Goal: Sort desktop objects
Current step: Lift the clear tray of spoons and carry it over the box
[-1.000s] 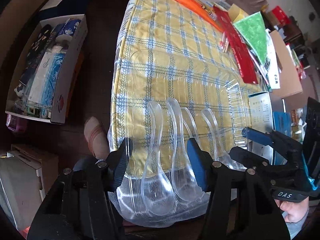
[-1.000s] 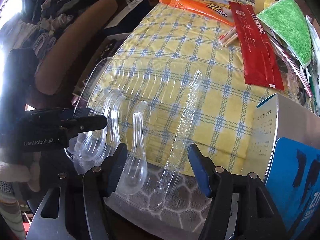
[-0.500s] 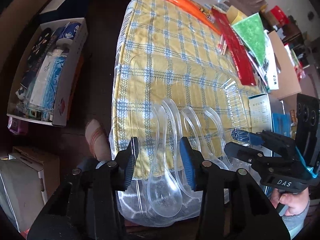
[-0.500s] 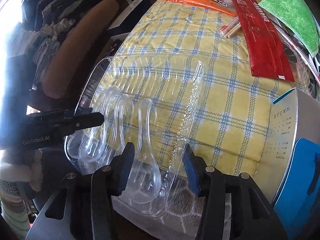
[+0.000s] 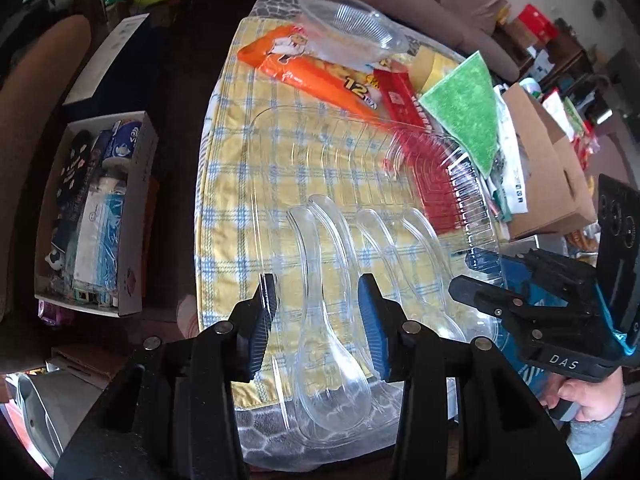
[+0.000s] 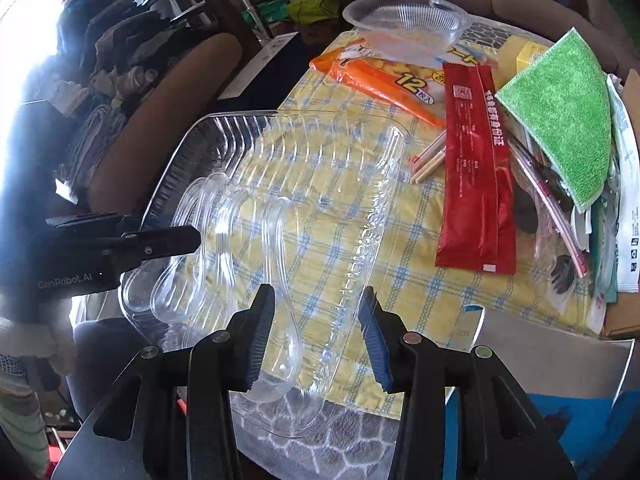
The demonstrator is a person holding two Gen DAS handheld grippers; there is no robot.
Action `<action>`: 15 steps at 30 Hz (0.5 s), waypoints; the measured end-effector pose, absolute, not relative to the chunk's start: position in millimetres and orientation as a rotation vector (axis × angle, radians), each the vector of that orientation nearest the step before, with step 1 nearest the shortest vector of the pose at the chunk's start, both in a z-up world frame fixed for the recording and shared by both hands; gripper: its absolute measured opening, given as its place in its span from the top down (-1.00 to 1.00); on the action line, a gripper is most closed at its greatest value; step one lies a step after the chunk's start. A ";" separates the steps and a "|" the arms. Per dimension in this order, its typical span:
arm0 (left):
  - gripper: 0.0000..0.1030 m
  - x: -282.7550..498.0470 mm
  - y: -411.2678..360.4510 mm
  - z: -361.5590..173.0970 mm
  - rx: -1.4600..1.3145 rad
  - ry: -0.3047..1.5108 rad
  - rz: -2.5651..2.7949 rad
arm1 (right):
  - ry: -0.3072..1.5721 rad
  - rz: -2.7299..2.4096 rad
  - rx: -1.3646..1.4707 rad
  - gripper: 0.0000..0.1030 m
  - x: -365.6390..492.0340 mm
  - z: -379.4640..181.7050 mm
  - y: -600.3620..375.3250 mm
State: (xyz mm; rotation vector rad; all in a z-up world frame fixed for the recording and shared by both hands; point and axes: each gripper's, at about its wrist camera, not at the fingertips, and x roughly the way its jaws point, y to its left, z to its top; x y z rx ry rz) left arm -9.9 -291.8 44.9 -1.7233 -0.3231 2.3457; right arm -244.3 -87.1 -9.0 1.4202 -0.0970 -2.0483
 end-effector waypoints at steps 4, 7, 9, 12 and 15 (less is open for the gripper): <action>0.25 -36.5 -263.4 70.2 -1.719 -0.282 2.331 | -0.171 -2.045 1.420 0.12 -268.7 15.5 -56.3; 0.25 -56.9 -231.9 93.3 -1.698 -0.239 2.318 | -0.184 -2.065 1.413 0.11 -285.9 34.4 -26.3; 0.22 -70.9 -204.8 110.4 -1.669 -0.199 2.319 | -0.193 -2.084 1.404 0.11 -295.0 47.9 -2.1; 0.20 -92.9 -156.3 131.9 -1.632 -0.143 2.305 | -0.224 -2.109 1.400 0.07 -308.7 66.1 43.1; 0.18 -115.9 -101.6 146.6 -1.605 -0.105 2.268 | -0.249 -2.141 1.411 0.06 -321.8 80.6 93.6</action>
